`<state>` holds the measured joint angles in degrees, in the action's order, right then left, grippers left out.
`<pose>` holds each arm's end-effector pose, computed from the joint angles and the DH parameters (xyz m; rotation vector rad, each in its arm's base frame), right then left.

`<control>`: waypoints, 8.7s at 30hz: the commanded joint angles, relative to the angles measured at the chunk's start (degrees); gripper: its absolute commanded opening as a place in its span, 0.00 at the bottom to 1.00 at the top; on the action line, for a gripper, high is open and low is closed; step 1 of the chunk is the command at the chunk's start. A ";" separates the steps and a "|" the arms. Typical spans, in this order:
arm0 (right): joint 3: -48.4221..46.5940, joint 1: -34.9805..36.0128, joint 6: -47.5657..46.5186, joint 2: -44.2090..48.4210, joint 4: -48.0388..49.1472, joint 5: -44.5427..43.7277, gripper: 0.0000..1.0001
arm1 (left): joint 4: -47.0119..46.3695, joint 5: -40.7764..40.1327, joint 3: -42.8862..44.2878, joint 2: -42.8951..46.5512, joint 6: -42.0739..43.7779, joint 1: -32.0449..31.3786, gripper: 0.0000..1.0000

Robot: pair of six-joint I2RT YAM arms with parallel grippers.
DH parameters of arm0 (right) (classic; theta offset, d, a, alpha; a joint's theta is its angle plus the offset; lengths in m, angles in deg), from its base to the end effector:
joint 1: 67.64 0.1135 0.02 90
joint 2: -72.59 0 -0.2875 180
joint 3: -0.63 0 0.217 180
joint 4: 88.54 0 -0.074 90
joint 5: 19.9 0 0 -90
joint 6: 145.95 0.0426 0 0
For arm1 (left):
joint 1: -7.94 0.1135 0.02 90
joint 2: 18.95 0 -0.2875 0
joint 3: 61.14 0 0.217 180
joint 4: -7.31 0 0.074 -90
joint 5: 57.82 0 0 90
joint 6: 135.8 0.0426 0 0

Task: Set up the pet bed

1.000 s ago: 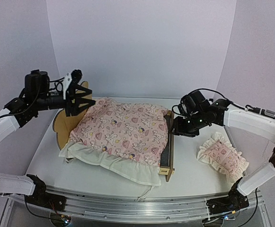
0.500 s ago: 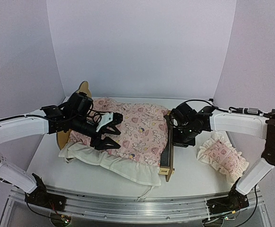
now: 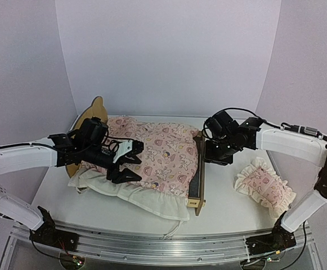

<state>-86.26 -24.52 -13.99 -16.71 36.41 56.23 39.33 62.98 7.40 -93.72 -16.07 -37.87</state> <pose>0.2226 0.1944 0.2946 0.0647 2.5516 0.2747 0.1566 -0.1923 0.2989 1.5883 1.5673 -0.7533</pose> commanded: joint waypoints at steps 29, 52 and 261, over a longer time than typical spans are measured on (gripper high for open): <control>-24.21 1.08 -6.70 -24.37 1.00 -1.02 0.28 | -22.41 8.15 -11.28 -3.03 -3.24 -0.04 0.76; 0.41 1.17 -11.42 1.97 7.26 10.81 0.46 | -18.22 1.38 12.69 -28.89 -0.13 -5.85 0.72; 9.97 5.47 -30.79 -2.51 37.67 19.38 0.46 | -12.01 12.19 14.30 -22.11 2.80 9.26 0.00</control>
<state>-75.17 -19.43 -47.82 -16.69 74.21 63.50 27.79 75.55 21.53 -118.22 -14.07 -29.00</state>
